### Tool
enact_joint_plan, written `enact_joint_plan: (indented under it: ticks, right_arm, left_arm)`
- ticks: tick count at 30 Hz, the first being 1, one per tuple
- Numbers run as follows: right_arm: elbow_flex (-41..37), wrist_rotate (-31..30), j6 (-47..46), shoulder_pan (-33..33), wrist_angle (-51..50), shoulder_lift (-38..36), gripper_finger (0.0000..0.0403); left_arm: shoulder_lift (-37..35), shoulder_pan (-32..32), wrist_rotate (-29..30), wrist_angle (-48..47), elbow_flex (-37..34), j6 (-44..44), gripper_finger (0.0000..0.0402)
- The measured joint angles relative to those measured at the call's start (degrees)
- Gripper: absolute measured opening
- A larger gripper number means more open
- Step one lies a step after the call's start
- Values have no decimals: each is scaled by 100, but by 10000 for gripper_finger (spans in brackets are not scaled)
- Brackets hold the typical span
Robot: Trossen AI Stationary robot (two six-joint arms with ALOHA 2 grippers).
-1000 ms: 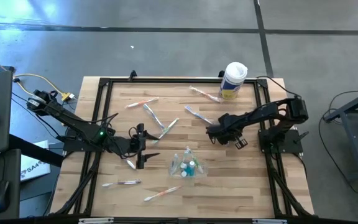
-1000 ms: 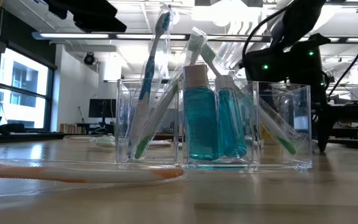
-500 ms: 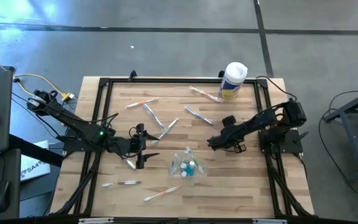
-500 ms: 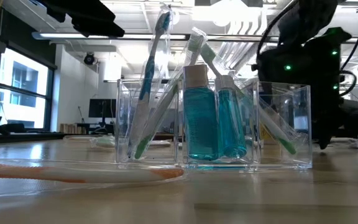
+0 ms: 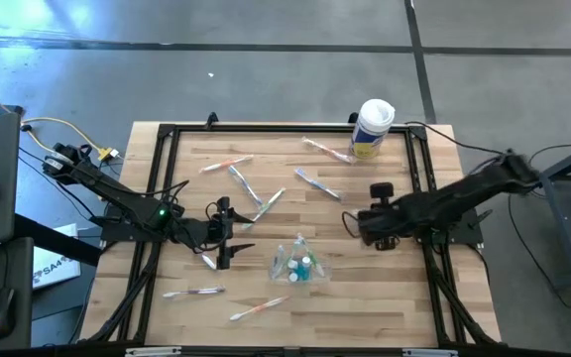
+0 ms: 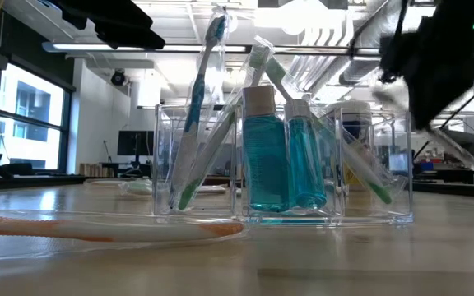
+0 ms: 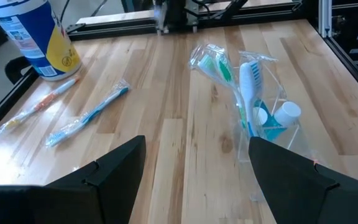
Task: Pick & Place toothbrushing station
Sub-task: Put the top purple toothbrush into the transparent organizer
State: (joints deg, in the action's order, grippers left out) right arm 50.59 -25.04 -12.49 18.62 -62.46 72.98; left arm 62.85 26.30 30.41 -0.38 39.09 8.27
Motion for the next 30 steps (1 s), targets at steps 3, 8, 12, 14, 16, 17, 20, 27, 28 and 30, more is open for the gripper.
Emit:
enact_joint_plan:
  ticks: [3, 8, 12, 14, 16, 17, 20, 27, 28, 30]
  right_arm:
    - [35, -498, -567, 322, 531, -690, 19]
    - [41, -1392, -1551, 774, 1833, -1569, 19]
    - [7, -1537, -1305, 1176, 3342, -1746, 19]
    - [-91, -1693, -975, 1414, 4052, -1683, 19]
    - [-262, -1914, -750, 1629, 4803, -1565, 19]
    - [-363, -2034, -687, 1728, 5151, -1477, 19]
    - [-720, -2452, -667, 2038, 5948, -1208, 19]
    - [-1325, -3726, -1442, 2880, 6483, -971, 19]
    - [-1381, -3833, -1484, 2949, 6573, -971, 19]
    - [-1533, -3903, -1430, 3023, 6970, -972, 19]
  left_arm:
    - [0, 0, 0, -21, 0, 0, 285]
    - [0, 0, 0, -22, 0, 101, 285]
    - [0, 0, 0, -23, 0, 103, 285]
    - [1, -1, -3, -25, 0, 112, 285]
    - [2, -2, -29, -61, 0, 141, 285]
    - [2, 0, -55, -76, 0, 149, 285]
    - [2, 0, -138, -108, 0, 218, 285]
    - [2, -2, -246, -348, 0, 278, 285]
    - [2, 0, -264, -343, 0, 279, 285]
    - [2, 0, -264, -326, 0, 278, 285]
